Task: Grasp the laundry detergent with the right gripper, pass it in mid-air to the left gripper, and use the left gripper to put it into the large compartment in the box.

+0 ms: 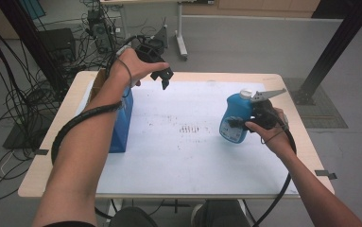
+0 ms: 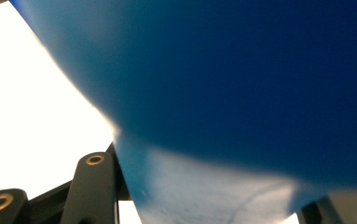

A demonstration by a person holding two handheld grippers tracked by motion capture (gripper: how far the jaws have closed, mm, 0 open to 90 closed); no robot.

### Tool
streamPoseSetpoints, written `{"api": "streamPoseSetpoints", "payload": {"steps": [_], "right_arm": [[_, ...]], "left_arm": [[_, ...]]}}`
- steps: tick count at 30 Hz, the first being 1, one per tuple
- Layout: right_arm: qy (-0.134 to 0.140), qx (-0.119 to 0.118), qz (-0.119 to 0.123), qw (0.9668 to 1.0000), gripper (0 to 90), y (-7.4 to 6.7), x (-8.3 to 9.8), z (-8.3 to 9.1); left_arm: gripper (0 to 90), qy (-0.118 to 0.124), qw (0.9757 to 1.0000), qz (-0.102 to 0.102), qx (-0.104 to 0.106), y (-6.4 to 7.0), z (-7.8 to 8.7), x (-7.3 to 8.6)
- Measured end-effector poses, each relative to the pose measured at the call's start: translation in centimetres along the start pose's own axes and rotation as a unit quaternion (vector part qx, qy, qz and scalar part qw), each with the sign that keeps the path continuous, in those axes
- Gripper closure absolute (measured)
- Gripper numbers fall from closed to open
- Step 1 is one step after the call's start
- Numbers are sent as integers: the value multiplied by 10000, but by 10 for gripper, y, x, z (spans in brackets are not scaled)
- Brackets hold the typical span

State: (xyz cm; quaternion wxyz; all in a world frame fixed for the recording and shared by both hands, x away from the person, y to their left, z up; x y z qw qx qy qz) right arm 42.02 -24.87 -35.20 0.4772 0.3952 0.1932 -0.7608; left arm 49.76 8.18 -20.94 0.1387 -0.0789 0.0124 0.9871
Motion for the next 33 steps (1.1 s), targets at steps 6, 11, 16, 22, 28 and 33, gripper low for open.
{"api": "streamPoseSetpoints", "payload": {"steps": [6, 11, 16, 22, 28, 33], "right_arm": [[-79, -151, 115, 9998, 443, 6, -30, -8], [-18, -352, 290, 9990, 443, 10, -59, -22], [30, -622, 460, 9970, 442, 11, -87, -40], [0, -889, 755, 9932, 442, 11, -117, -61], [95, -1145, 1018, 9882, 441, 8, -138, -77], [155, -1352, 1317, 9819, 441, 0, -154, -93]], "left_arm": [[58, 71, 9992, -381, 26, -5, 16, -3], [59, 111, 9962, -868, 37, -7, 29, -5], [59, 137, 9916, -1281, 122, -7, 40, -5], [61, 239, 9845, -1715, 297, -10, 54, -5], [62, 240, 9740, -2217, 411, -7, 67, -3], [66, 126, 9663, -2536, 434, -4, 74, 2]]}}
Point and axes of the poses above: each handheld gripper's, and its own axes: z roughly backward along the jaws, x roughly out of its underside, y roughly to its right, the point moved 2 cm from there along -z, roughly forward along the jaws, and after that the axes turned 14 degrees about z, right-handed, at the moved point
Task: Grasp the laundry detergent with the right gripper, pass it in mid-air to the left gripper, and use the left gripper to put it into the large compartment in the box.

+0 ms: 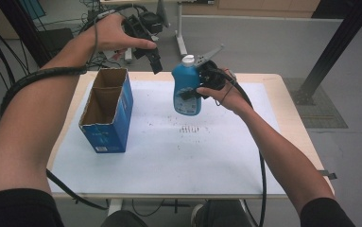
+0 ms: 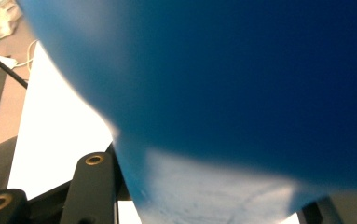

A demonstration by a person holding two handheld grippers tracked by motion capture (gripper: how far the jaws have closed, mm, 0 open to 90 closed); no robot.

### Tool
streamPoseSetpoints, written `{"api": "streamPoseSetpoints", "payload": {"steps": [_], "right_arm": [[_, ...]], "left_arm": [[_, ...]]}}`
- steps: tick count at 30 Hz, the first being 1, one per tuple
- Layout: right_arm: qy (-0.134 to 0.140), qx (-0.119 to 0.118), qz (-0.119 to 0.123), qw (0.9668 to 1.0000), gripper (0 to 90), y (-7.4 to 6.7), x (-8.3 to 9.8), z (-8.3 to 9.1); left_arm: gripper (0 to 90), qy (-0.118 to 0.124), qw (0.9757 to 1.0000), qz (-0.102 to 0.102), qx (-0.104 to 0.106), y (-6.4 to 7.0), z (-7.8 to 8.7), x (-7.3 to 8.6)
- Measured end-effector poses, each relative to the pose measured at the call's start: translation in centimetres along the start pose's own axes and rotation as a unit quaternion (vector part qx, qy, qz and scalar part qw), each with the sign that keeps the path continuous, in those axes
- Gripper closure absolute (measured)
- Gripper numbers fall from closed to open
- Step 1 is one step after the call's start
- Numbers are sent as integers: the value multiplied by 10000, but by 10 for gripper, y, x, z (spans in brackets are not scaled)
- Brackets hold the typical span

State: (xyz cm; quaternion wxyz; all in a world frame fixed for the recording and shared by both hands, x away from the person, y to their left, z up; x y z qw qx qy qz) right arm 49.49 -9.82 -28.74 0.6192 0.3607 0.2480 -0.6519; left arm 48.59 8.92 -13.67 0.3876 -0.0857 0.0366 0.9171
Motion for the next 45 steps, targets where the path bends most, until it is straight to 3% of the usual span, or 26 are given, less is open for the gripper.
{"api": "streamPoseSetpoints", "payload": {"steps": [1, 6, 14, 25, 45], "right_arm": [[28, -93, 83, 9999, 441, -1, -6, -6], [31, -246, 358, 9991, 441, -2, -17, -23], [231, -503, 524, 9971, 441, -8, -29, -36], [361, -795, 780, 9931, 440, -19, -43, -43], [549, -976, 1165, 9869, 439, -38, -59, -40]], "left_arm": [[65, -31, 9999, -113, 4, 1, 1, 0], [65, -152, 9994, -301, 69, 9, 2, 0], [62, -279, 9977, -603, 126, 22, -2, -2], [62, -432, 9961, -746, 190, 33, -12, 2], [59, -632, 9937, -893, 239, 39, -27, 6]]}}
Point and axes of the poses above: each handheld gripper's, and its own axes: z roughly backward along the jaws, x roughly out of its underside, y roughly to its right, the point moved 2 cm from there along -z, roughly forward along the jaws, and after that the axes turned 14 degrees about z, right-handed, at the moved point
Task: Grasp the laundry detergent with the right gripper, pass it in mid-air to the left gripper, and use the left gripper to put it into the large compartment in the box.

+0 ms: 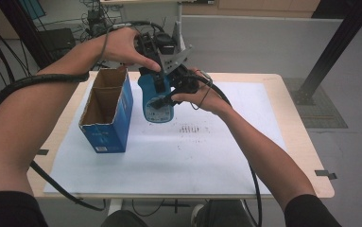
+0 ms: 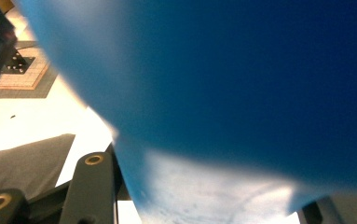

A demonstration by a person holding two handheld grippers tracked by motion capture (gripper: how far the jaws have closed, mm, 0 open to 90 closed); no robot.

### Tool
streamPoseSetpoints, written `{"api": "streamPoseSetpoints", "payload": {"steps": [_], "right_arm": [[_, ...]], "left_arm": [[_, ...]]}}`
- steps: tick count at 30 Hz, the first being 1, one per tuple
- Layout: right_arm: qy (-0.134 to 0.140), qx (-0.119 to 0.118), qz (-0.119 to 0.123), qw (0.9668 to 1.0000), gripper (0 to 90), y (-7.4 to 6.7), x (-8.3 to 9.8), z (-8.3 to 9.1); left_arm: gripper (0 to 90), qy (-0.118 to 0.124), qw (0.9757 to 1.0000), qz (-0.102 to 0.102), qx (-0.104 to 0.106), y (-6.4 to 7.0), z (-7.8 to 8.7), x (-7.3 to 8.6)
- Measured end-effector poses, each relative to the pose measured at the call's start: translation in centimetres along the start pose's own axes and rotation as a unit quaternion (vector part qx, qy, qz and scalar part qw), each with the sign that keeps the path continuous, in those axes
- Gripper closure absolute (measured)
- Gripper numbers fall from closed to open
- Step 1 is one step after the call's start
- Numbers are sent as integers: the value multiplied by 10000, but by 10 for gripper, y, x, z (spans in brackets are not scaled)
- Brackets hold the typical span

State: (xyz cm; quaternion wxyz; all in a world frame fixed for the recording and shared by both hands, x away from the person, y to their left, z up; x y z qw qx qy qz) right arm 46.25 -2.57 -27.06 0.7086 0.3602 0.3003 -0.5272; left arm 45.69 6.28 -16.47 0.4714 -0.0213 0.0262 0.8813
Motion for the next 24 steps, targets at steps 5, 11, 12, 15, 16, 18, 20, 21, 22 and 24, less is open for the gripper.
{"api": "streamPoseSetpoints", "payload": {"steps": [5, 11, 12, 15, 16, 18, 20, 21, 22, 24], "right_arm": [[7, 4, 44, 10000, 439, 0, -1, -1], [81, 51, 20, 10000, 439, 0, -3, 0], [79, 47, 13, 10000, 439, -1, -3, 0], [65, 43, 17, 10000, 439, -1, -3, 1], [62, 39, 27, 10000, 439, -1, -3, 1], [58, 44, 32, 10000, 439, -1, -3, 1], [52, 52, 37, 10000, 439, -1, -3, 1], [52, 52, 37, 10000, 439, -1, -3, 1], [55, 44, 32, 10000, 439, -2, -3, 1], [54, 43, 19, 10000, 439, -2, -4, 1]], "left_arm": [[58, 9, 10000, 26, 18, -1, -1, 1], [58, -15, 10000, -13, 19, 2, -2, -1], [58, -14, 10000, -43, 21, 2, -2, -1], [58, -14, 10000, -31, 13, 1, -2, -1], [58, -14, 10000, -31, 13, 1, -2, -1], [58, 19, 10000, -2, 24, 2, -2, -1], [59, 24, 10000, 2, 33, 2, -2, 0], [59, 24, 10000, 2, 33, 2, -2, 0], [59, 7, 10000, -6, 25, 2, -2, 0], [59, 6, 10000, -4, 14, 3, -2, 0]]}}
Point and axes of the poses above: each handheld gripper's, and its own axes: z roughly backward along the jaws, x roughly out of its underside, y roughly to its right, the point moved 2 cm from there along -z, roughly forward along the jaws, and after that the axes turned 14 degrees about z, right-handed, at the moved point
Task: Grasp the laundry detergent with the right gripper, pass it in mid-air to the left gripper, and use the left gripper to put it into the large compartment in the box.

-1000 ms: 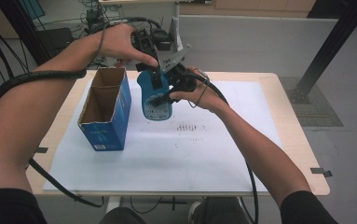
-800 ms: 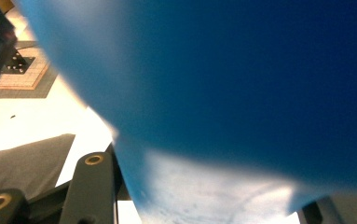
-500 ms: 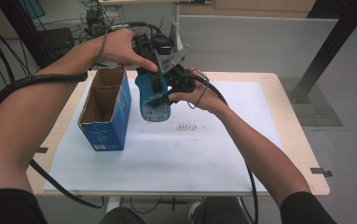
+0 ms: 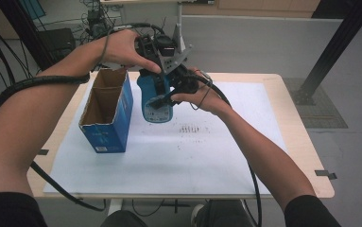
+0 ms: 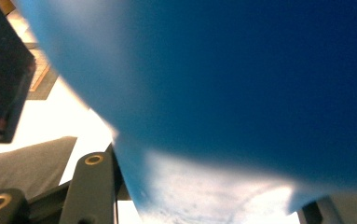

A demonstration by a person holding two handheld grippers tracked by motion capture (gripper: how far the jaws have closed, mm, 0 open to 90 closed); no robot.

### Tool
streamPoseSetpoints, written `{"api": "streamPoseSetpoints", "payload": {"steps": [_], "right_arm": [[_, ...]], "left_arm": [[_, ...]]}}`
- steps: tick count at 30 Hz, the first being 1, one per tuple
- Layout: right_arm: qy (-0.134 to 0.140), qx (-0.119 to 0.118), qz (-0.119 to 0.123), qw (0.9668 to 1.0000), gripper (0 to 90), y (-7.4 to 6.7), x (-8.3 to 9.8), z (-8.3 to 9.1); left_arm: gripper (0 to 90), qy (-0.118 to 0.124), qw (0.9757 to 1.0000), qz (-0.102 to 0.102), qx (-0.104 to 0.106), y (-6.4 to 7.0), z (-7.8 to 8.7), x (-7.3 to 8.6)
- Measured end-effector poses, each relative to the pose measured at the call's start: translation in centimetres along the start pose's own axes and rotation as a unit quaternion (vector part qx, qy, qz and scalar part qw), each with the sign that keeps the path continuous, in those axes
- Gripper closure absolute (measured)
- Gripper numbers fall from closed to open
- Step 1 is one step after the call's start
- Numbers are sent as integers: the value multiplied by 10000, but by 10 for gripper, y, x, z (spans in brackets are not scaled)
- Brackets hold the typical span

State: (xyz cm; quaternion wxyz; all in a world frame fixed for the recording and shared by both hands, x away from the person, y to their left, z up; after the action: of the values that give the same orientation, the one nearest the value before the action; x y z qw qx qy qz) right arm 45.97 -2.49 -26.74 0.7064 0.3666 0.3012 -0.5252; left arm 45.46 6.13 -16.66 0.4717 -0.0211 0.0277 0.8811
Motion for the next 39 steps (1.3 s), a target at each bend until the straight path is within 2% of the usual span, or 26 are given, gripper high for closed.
{"api": "streamPoseSetpoints", "payload": {"steps": [21, 39], "right_arm": [[-48, 16, -5, 10000, 439, 0, -1, 0], [-65, 28, -19, 10000, 439, 0, -1, -1]], "left_arm": [[59, 30, 10000, -64, 16, 1, 1, -1], [58, 81, 10000, -13, 41, 1, 2, 1]]}}
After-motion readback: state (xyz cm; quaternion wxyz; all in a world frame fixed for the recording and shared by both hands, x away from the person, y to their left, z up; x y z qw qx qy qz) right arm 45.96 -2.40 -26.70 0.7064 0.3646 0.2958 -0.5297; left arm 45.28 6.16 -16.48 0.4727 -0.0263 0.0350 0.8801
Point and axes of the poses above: each handheld gripper's, and its own axes: z roughly backward along the jaws, x roughly out of its underside, y roughly to its right, the point moved 2 cm from there along -z, roughly forward along the jaws, and after that the axes turned 14 degrees about z, right-handed, at the moved point
